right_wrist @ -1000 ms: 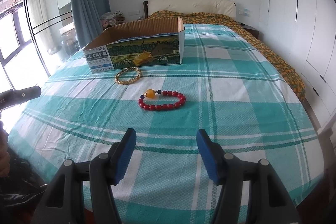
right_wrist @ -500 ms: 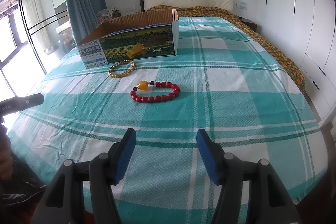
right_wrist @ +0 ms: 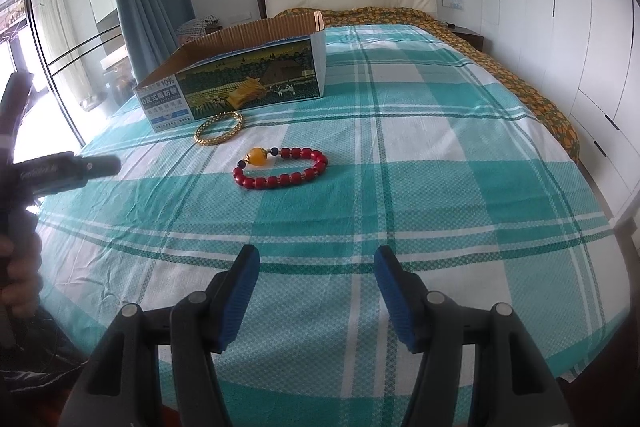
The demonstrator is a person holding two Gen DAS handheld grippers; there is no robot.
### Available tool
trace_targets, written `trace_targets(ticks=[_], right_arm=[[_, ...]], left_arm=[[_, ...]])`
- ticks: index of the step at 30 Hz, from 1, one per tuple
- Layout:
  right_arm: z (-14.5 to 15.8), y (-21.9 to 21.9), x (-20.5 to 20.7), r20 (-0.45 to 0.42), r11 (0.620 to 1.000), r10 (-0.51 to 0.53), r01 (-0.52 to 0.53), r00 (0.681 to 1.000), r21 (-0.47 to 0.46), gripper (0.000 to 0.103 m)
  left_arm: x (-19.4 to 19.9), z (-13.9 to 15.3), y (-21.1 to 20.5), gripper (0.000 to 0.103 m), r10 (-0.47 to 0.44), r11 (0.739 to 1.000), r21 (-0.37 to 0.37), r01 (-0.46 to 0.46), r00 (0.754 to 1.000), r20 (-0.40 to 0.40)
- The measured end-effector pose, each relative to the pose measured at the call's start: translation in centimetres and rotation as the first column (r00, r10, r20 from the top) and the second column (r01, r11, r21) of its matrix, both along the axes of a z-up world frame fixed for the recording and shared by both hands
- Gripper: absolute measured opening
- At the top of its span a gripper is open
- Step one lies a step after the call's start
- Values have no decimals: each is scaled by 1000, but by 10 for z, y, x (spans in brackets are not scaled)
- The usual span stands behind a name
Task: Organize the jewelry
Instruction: 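Withdraw both tools and move them toward the gold bangle and red bead bracelet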
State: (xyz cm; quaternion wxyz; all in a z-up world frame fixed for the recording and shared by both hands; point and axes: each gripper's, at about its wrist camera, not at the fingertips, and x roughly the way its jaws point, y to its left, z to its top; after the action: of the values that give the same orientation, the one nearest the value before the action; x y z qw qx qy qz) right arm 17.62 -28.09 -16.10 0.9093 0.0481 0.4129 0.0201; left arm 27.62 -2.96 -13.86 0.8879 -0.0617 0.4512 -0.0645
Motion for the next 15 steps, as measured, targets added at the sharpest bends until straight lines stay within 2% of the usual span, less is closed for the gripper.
trace_targets(ticks=[4,7,14,15], right_arm=[[0,1,-1,1,1000,6,-6,1000,3,61],[2,1,-3,6,1000,4,-4,1000,4,61],[5,-7,-7,13,1000,-21,21,1000,12,61],[5,-8,-8,15,1000,-24,24,1000,14,61]], left_arm=[[50,-7,-16,100,21,1000,15,-20,999,-24],[76,-17,-31,100,19,998,67,-17,1000,-24],[96,-43,-50,101,3,978,209,8,999,-51],[94,-43,-49,101,0,978,206,8,999,-38]])
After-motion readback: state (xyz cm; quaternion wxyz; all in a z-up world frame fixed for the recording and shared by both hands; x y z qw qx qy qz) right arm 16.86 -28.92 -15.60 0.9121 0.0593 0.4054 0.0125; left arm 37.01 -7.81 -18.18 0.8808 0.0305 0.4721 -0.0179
